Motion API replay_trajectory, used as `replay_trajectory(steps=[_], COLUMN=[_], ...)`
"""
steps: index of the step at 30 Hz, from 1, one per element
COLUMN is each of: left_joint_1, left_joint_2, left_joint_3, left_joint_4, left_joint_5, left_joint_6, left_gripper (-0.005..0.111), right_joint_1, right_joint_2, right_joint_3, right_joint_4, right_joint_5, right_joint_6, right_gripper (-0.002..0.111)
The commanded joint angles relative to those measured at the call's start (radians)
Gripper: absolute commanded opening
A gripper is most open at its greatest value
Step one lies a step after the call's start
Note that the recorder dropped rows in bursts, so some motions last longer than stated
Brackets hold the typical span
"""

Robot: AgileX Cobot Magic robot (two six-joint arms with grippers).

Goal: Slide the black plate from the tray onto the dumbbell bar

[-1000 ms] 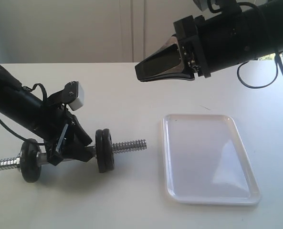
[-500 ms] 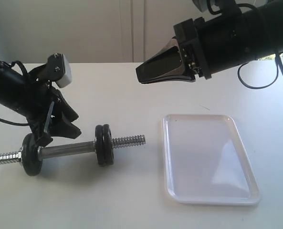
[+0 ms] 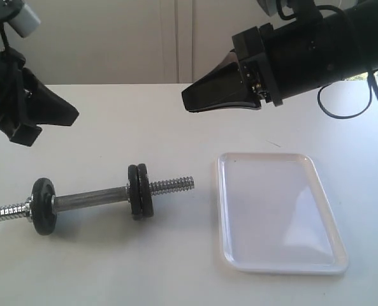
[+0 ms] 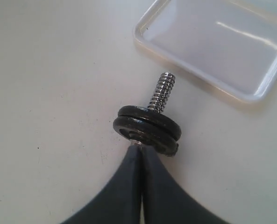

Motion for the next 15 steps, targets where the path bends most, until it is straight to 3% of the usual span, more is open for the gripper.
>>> replay_trajectory(steps=[1,8,15], left_joint_1=[-0.005,-0.005,-0.005], left_joint_2=[-0.098,-0.298,-0.544], left_joint_3=[-0.004,0.016,0.139], left_joint_4=[0.046,0.126,0.169], left_joint_5=[0.032,0.095,-0.032], left_joint_6=[-0.152,-0.310,-0.453], left_gripper=[0.000,0.000,0.000], right_joint_1=[-0.008,-0.008,-0.008], right_joint_2=[-0.009,-0.125,-0.401], right_joint_3=[-0.002,-0.002,-0.002], right_joint_4=[-0.010,-0.044,-0.415], right_joint_5=[0.004,0.004,-0.196], right_joint_6=[-0.016,-0.111,0.076], right_gripper=[0.000,0.000,0.000])
